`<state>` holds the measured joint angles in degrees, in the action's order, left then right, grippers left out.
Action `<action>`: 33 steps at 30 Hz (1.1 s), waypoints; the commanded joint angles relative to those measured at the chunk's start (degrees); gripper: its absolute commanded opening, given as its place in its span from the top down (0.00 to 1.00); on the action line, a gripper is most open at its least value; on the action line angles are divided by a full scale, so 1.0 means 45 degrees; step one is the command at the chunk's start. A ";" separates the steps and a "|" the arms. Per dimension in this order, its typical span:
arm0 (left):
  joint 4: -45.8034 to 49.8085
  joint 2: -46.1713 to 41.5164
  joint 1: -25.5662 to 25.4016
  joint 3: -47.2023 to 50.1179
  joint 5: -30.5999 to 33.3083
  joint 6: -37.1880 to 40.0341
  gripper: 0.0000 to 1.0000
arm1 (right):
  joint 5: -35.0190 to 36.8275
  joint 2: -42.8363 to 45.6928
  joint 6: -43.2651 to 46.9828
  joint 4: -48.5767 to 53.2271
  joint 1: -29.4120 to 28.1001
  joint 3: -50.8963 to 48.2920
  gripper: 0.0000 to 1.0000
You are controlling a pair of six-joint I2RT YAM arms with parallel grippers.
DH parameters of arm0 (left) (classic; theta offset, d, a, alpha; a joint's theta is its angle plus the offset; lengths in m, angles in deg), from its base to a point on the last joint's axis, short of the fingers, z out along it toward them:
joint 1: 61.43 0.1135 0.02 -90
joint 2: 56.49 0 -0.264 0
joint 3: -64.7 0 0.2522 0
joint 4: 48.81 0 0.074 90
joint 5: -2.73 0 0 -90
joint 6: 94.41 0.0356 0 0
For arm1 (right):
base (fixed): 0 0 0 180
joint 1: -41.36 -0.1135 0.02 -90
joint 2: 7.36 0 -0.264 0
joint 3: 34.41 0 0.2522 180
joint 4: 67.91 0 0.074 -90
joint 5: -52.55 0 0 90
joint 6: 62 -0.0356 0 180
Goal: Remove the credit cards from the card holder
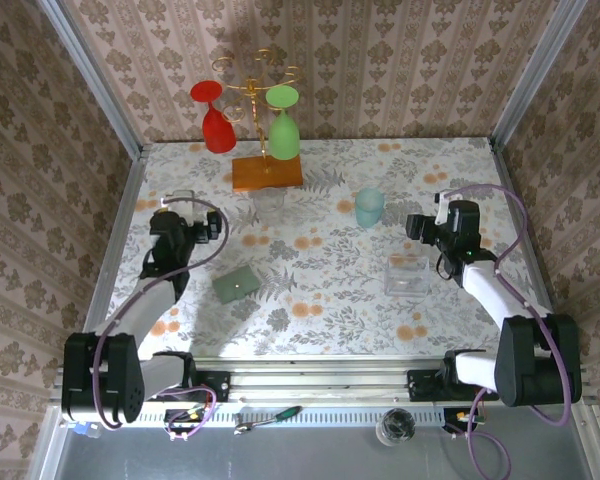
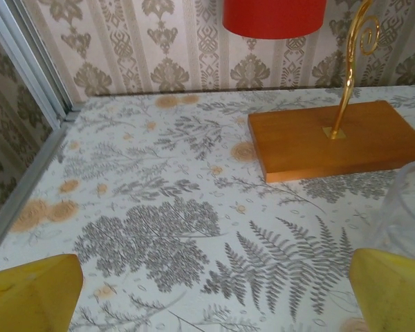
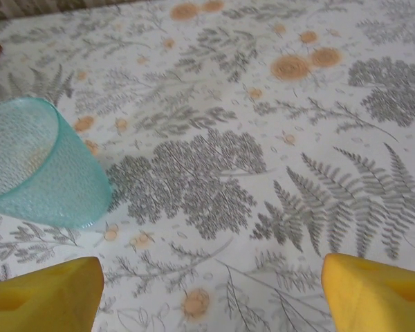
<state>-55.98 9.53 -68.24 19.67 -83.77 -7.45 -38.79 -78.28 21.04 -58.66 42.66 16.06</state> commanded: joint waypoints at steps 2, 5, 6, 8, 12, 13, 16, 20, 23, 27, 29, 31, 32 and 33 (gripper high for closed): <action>0.3897 -0.0471 0.0009 -0.1507 -0.0482 -0.2170 0.00 | 0.1030 0.0407 -0.1452 0.3495 -0.0056 0.0583 0.27; 0.4682 -0.0270 -0.0011 -0.2175 -0.1772 -0.2657 0.00 | 0.1225 0.0354 -0.1943 0.4606 -0.0055 0.0830 0.35; 0.4728 -0.0221 -0.0063 -0.2200 -0.1943 -0.2999 0.00 | 0.1236 0.0332 -0.2105 0.4955 -0.0055 0.0926 0.38; 0.4667 -0.0160 -0.0107 -0.2126 -0.2050 -0.3767 0.00 | 0.1139 0.0215 -0.2225 0.5630 -0.0055 0.1143 0.44; 0.4206 -0.0101 -0.0223 -0.1723 -0.2193 -0.4655 0.00 | 0.1061 0.0095 -0.2436 0.6682 -0.0055 0.1430 0.54; 0.4083 -0.0091 -0.0224 -0.1640 -0.2260 -0.4771 0.00 | 0.0992 0.0095 -0.2563 0.6824 -0.0055 0.1414 0.56; 0.3935 0.0062 -0.0284 -0.1548 -0.2376 -0.4908 0.00 | 0.0542 0.0059 -0.2727 0.7067 -0.0050 0.1288 0.59; 0.4007 0.0327 -0.0284 -0.1626 -0.2420 -0.4976 0.00 | 0.0117 -0.0171 -0.2807 0.7290 -0.0055 0.1217 0.63; 0.3863 0.0456 -0.0299 -0.1646 -0.2493 -0.5049 0.00 | -0.0036 -0.0110 -0.2873 0.7198 -0.0055 0.1160 0.66; 0.3780 0.0640 -0.0274 -0.1682 -0.2577 -0.5076 0.00 | -0.0034 -0.0301 -0.2969 0.7319 -0.0055 0.1242 0.71; 0.3777 0.0715 -0.0293 -0.1685 -0.2576 -0.5080 0.00 | -0.0033 -0.0429 -0.3001 0.7389 -0.0055 0.1313 0.73; 0.3776 0.0767 -0.0284 -0.1714 -0.2576 -0.5098 0.00 | -0.0105 -0.0476 -0.2994 0.7390 -0.0055 0.1334 0.76; 0.3746 0.0778 -0.0283 -0.1724 -0.2576 -0.5116 0.00 | -0.0166 -0.0502 -0.2994 0.7409 -0.0055 0.1340 0.76; 0.3715 0.0795 -0.0284 -0.1724 -0.2596 -0.5123 0.00 | -0.0221 -0.0519 -0.3003 0.7409 -0.0055 0.1353 0.76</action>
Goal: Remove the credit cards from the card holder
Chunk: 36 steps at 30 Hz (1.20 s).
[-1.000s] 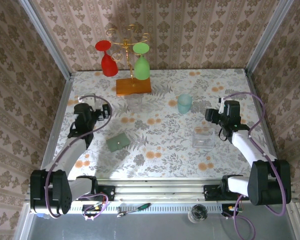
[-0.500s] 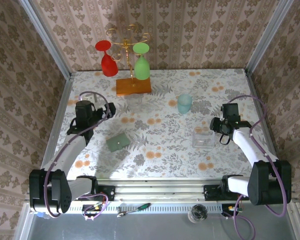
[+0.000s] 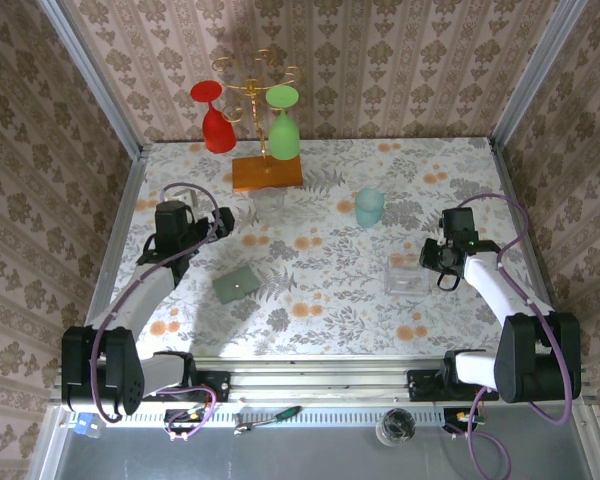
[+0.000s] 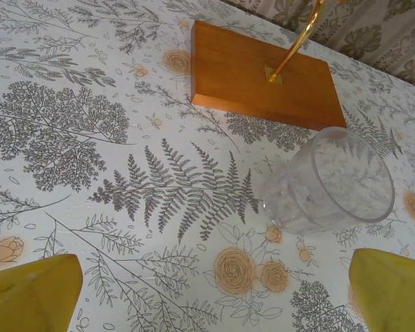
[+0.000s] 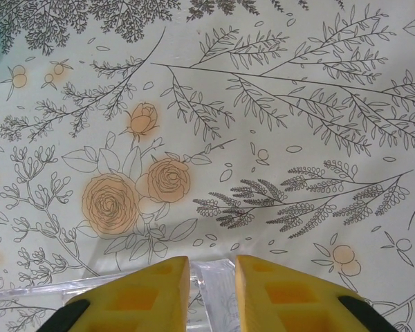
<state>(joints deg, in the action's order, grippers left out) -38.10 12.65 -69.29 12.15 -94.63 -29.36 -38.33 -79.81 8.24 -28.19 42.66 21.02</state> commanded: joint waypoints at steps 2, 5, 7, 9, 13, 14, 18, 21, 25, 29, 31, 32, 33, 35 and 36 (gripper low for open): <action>-0.0298 0.0123 -0.0051 -0.0036 -0.0182 -0.0288 0.00 | -0.0373 -0.0265 -0.0136 0.0658 -0.0055 0.0277 0.77; -0.0338 0.0162 -0.0051 -0.0013 -0.0182 -0.0347 0.00 | -0.0485 -0.0456 -0.0100 0.0750 -0.0045 0.0366 0.79; -0.0306 0.0169 -0.0051 -0.0032 -0.0229 -0.0341 0.00 | -0.0612 -0.0503 -0.0142 0.0831 -0.0055 0.0393 0.81; -0.0260 0.0144 -0.0051 -0.0046 -0.0226 -0.0315 0.00 | -0.0712 -0.0459 -0.0200 0.0891 -0.0053 0.0371 0.83; -0.0263 0.0118 -0.0048 -0.0070 -0.0200 -0.0286 0.00 | -0.0799 -0.0244 -0.0350 0.1004 -0.0074 0.0272 0.84; -0.0260 0.0142 -0.0051 -0.0082 -0.0200 -0.0294 0.00 | -0.0823 -0.0201 -0.0380 0.1004 -0.0064 0.0254 0.84; -0.0273 0.0181 -0.0051 -0.0132 -0.0221 -0.0270 0.00 | -0.0782 -0.0016 -0.0475 0.1475 -0.0094 0.0137 0.82; -0.0305 0.0259 -0.0051 -0.0160 -0.0240 -0.0270 0.00 | -0.0853 0.0024 -0.0550 0.1556 -0.0081 0.0028 0.82; -0.0358 0.0413 -0.0051 -0.0206 -0.0318 -0.0318 0.00 | -0.0861 0.0100 -0.0588 0.1538 -0.0113 -0.0021 0.85; -0.0387 0.0464 -0.0051 -0.0229 -0.0381 -0.0315 0.00 | -0.0841 0.0162 -0.0587 0.1478 -0.0123 -0.0003 0.87; -0.0359 0.0455 -0.0051 -0.0208 -0.0360 -0.0319 0.00 | -0.0839 0.0142 -0.0596 0.1478 -0.0152 0.0017 0.89; -0.0358 0.0455 -0.0051 -0.0209 -0.0387 -0.0334 0.00 | -0.0842 0.0142 -0.0603 0.1469 -0.0171 0.0027 0.89; -0.0353 0.0465 -0.0051 -0.0199 -0.0392 -0.0326 0.00 | -0.0838 0.0178 -0.0628 0.1479 -0.0208 0.0047 0.91; -0.0334 0.0455 -0.0041 -0.0190 -0.0393 -0.0320 0.00 | -0.0820 0.0186 -0.0669 0.1493 -0.0298 0.0110 0.92; -0.0323 0.0438 -0.0036 -0.0190 -0.0397 -0.0316 0.00 | -0.0791 0.0200 -0.0684 0.1541 -0.0357 0.0159 0.92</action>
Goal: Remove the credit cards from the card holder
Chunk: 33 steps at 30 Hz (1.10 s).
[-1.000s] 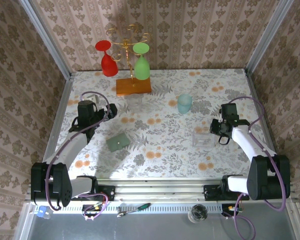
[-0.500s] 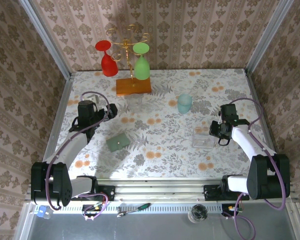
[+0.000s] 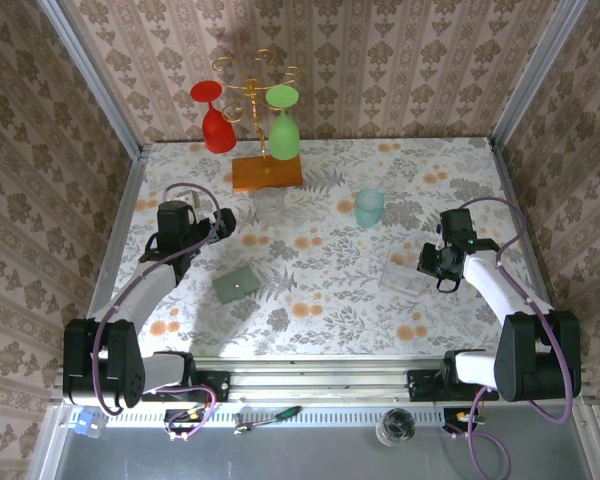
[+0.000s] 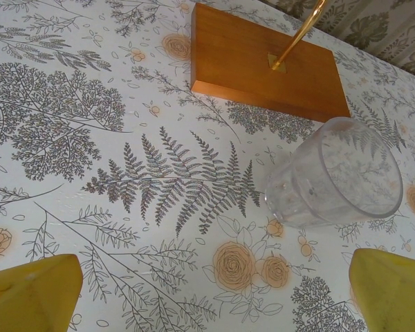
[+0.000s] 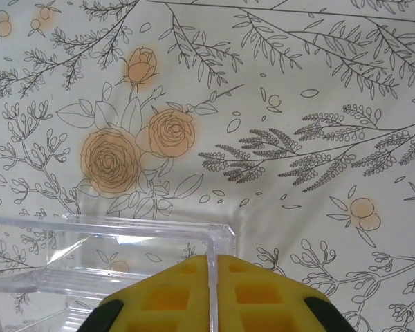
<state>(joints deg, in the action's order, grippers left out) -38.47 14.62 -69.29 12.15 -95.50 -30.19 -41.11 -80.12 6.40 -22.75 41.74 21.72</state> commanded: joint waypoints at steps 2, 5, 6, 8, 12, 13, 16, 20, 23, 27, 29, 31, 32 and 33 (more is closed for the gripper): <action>-0.0247 0.0018 -0.0050 -0.0190 -0.0204 -0.0131 0.00 | -0.0126 0.0289 -0.0338 0.0421 -0.0296 0.0142 0.94; -0.0232 0.0033 -0.0053 -0.0180 -0.0240 -0.0133 0.00 | -0.0008 0.0288 -0.0486 0.0654 -0.0647 0.0468 0.96; -0.0230 0.0038 -0.0061 -0.0190 -0.0260 -0.0116 0.00 | 0.0101 0.0288 -0.0554 0.0741 -0.0822 0.0628 0.97; -0.0208 0.0037 -0.0048 -0.0187 -0.0281 -0.0108 0.00 | 0.0311 0.0270 -0.0706 0.0901 -0.1221 0.0934 0.97; -0.0192 0.0061 -0.0051 -0.0102 -0.0315 -0.0091 0.00 | 0.0702 -0.0083 -0.1141 0.1028 -0.2276 0.1781 0.98; -0.0198 0.0076 -0.0051 -0.0082 -0.0310 -0.0083 0.00 | 0.0837 -0.0285 -0.1234 0.1078 -0.2601 0.2102 0.98; -0.0197 0.0154 -0.0051 -0.0053 -0.0408 -0.0111 0.00 | 0.1061 -0.1060 -0.1552 0.1148 -0.3483 0.3076 0.99; -0.0102 0.0190 -0.0046 0.0006 -0.0437 -0.0044 0.00 | 0.1385 -0.2537 -0.1715 0.1133 -0.4597 0.4577 1.00; 0.0056 0.0198 -0.0051 0.0073 -0.0476 -0.0009 0.00 | 0.1555 -0.3758 -0.1684 0.1187 -0.5257 0.5979 0.99; 0.0248 0.0195 -0.0051 0.0221 -0.0534 -0.0012 0.00 | 0.1709 -0.5440 -0.1630 0.1430 -0.5783 0.7936 1.00; 0.0276 0.0194 -0.0051 0.0288 -0.0606 -0.0047 0.00 | 0.1730 -0.6196 -0.1572 0.1482 -0.5913 0.8754 1.00; 0.0315 0.0213 -0.0041 0.0326 -0.0665 -0.0115 0.00 | 0.1769 -0.6957 -0.1517 0.1582 -0.5988 0.9571 0.99; 0.0345 0.0231 -0.0051 0.0337 -0.0699 -0.0126 0.00 | 0.1750 -0.7273 -0.1503 0.1628 -0.6003 0.9915 1.00; 0.0396 0.0267 -0.0050 0.0338 -0.0713 -0.0130 0.00 | 0.1750 -0.7626 -0.1452 0.1698 -0.6022 1.0334 0.99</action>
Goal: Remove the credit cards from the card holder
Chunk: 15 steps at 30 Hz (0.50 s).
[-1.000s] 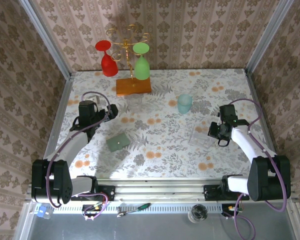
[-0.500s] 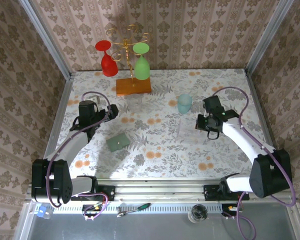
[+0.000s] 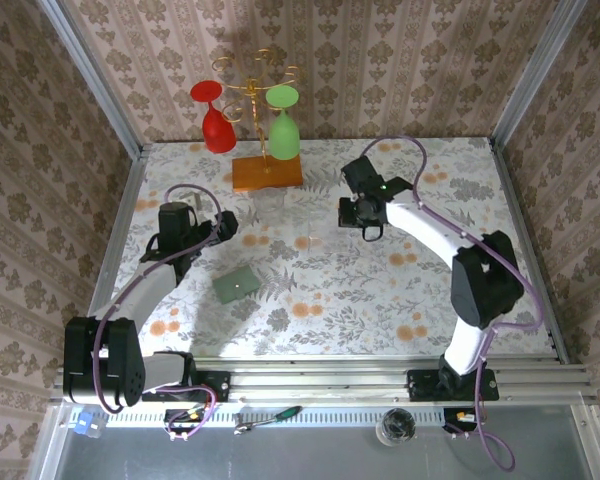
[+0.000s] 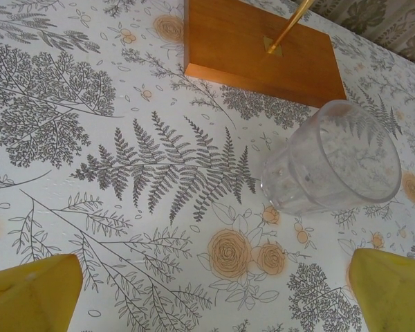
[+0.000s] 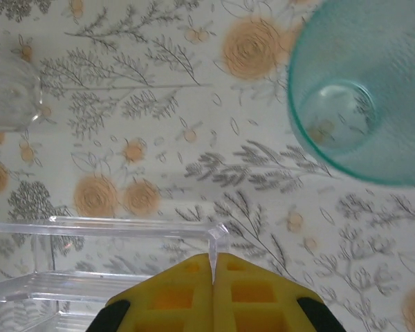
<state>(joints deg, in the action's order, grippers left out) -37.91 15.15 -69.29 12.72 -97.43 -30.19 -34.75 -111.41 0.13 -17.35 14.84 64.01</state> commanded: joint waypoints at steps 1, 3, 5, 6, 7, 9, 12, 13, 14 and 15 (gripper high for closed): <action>0.0311 0.0173 -0.0053 0.0214 -0.0283 -0.0177 0.00 | 0.0355 -0.1014 0.0009 0.0551 -0.0055 0.1315 0.99; 0.0355 0.0248 -0.0051 0.0231 -0.0323 -0.0228 0.00 | 0.0357 -0.1659 0.0139 0.0836 -0.0063 0.2111 0.99; 0.0381 0.0317 -0.0056 0.0242 -0.0361 -0.0267 0.00 | 0.0349 -0.2378 0.0290 0.1154 -0.0063 0.2924 0.99; 0.0382 0.0356 -0.0051 0.0231 -0.0398 -0.0320 0.00 | 0.0370 -0.2705 0.0352 0.1322 -0.0063 0.3308 0.99; 0.0404 0.0416 -0.0051 0.0231 -0.0419 -0.0340 0.00 | 0.0405 -0.2982 0.0409 0.1449 -0.0063 0.3688 0.99; 0.0440 0.0497 -0.0051 0.0215 -0.0459 -0.0378 0.00 | 0.0548 -0.3568 0.0517 0.1780 -0.0063 0.4439 0.99; 0.0488 0.0604 -0.0051 0.0173 -0.0534 -0.0442 0.00 | 0.0859 -0.4263 0.0659 0.2156 -0.0063 0.5299 0.99; 0.0478 0.0637 -0.0051 0.0172 -0.0537 -0.0443 0.00 | 0.0899 -0.4434 0.0685 0.2207 -0.0046 0.5497 0.99; 0.0500 0.0662 -0.0051 0.0163 -0.0547 -0.0443 0.00 | 0.0914 -0.4635 0.0682 0.2251 -0.0044 0.5695 0.99; 0.0520 0.0700 -0.0051 0.0141 -0.0556 -0.0433 0.00 | 0.0904 -0.4816 0.0685 0.2264 -0.0035 0.5852 0.99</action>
<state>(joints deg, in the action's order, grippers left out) -36.94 17.57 -69.29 13.05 -98.89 -31.34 -32.67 -131.04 2.36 -10.25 14.84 87.16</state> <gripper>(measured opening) 0.997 0.044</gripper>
